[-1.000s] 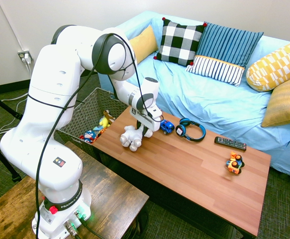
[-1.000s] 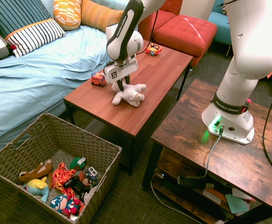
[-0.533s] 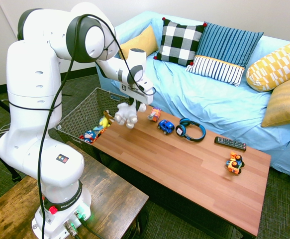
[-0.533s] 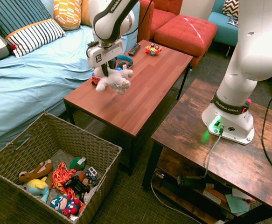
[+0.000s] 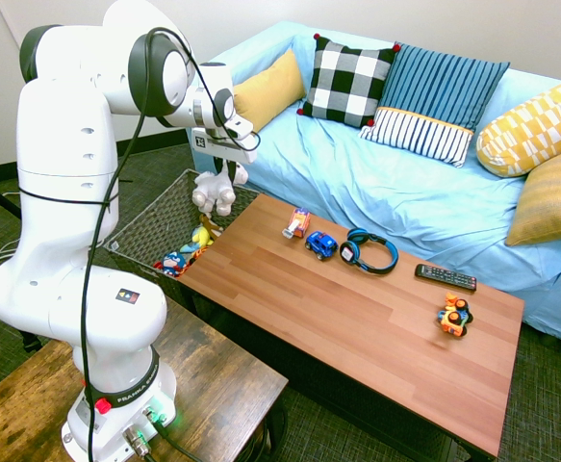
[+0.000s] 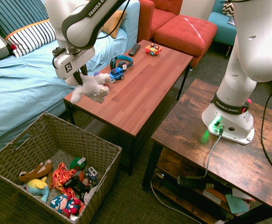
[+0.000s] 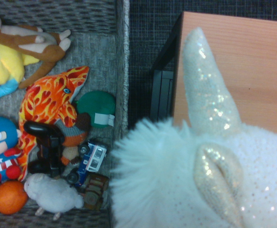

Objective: Put the stuffed toy in the basket

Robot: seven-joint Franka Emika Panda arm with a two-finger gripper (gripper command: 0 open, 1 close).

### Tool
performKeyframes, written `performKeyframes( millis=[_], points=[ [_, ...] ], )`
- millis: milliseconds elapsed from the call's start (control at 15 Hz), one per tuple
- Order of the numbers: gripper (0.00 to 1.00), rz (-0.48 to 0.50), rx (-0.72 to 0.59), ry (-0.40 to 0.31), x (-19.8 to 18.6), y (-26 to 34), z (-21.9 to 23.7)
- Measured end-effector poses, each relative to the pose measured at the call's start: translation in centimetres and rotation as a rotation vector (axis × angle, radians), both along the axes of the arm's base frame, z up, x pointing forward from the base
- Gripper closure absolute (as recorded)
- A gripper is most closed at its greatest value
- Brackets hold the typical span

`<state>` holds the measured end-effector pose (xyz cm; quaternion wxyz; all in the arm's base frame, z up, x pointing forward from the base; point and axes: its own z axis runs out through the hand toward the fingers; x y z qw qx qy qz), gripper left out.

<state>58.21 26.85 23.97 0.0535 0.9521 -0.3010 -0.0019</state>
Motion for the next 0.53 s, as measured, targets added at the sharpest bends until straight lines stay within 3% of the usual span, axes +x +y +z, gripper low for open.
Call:
performKeyframes(
  millis=[267, 533],
  points=[
    [1.00, 0.046, -0.030, 0.006, 0.2, 8.0, -3.4],
    [1.00, -0.014, 0.023, 0.008, 0.7, 13.6, -8.4]
  ],
)
